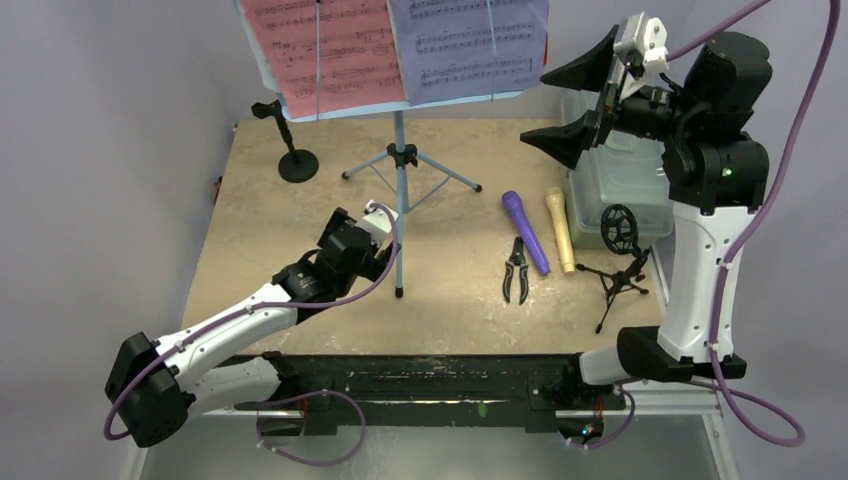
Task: Pack up the instrument practice props
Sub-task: Pick up the sheet music from the music stand.
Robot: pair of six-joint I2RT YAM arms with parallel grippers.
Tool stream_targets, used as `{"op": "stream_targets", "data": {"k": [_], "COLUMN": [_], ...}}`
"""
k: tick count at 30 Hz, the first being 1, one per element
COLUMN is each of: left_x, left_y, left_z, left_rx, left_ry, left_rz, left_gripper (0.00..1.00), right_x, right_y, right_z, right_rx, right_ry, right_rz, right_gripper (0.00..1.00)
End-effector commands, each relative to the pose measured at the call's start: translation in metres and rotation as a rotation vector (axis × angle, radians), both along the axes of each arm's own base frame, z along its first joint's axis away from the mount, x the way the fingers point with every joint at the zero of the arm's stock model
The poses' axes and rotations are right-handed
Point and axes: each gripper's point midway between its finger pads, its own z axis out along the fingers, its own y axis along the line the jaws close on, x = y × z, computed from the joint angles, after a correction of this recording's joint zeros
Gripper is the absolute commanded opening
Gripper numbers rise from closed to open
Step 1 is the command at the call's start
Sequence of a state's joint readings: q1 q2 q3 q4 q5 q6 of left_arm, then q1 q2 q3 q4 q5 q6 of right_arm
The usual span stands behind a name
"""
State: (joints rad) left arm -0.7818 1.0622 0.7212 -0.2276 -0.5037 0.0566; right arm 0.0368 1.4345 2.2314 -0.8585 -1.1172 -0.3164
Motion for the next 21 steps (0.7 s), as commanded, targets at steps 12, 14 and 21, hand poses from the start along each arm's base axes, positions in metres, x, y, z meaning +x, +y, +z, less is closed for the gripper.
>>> {"op": "stream_targets", "data": {"k": [12,14,21], "left_x": [0.0,0.0,0.0], "left_y": [0.005,0.006,0.006], "left_z": [-0.002,-0.001,0.0], "left_rx": [0.057,0.056,0.055], "left_ry": [-0.011,-0.014,-0.017], "left_rz": [-0.013,-0.012,-0.014], "left_gripper": [0.94,0.94,0.94], "right_x": [0.041,0.046,0.061], "right_y": [-0.014,-0.014,-0.022], "right_z": [0.022,0.022,0.024], "right_rx": [-0.077,-0.054,0.002], "right_ry": [-0.24,-0.213,-0.154], "right_rz": [-0.068,-0.062,-0.101], "right_gripper": [0.99,0.99,0.99]}}
